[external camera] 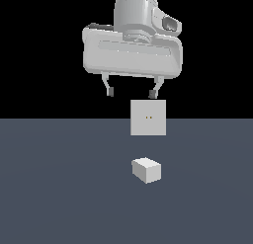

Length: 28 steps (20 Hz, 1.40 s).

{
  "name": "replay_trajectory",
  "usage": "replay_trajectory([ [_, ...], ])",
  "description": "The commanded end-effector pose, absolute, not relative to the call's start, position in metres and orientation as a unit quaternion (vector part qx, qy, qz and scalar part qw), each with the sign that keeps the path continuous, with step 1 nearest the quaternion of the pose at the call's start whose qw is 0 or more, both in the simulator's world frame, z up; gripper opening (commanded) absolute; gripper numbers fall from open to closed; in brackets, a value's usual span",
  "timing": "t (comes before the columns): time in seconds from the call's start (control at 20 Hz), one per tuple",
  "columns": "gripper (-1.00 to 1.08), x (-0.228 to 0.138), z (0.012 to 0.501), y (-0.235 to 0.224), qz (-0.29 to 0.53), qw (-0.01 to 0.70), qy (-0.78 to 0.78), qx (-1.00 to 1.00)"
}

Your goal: Plug the charger into the wall socket.

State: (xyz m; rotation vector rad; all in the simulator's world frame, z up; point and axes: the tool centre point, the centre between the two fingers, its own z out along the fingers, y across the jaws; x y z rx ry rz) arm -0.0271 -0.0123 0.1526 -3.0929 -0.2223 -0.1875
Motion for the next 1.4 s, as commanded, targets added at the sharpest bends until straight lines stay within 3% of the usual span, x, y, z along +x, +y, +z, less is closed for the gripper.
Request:
replay_trajectory([
  [0.0, 1.0, -0.036, 0.141, -0.014, -0.068, 0.018, -0.094, -0.993],
  [0.65, 1.0, -0.071, 0.09, -0.026, -0.1, 0.024, -0.193, -0.976],
  [1.35, 1.0, -0.084, 0.063, -0.033, -0.115, 0.029, -0.241, -0.963],
])
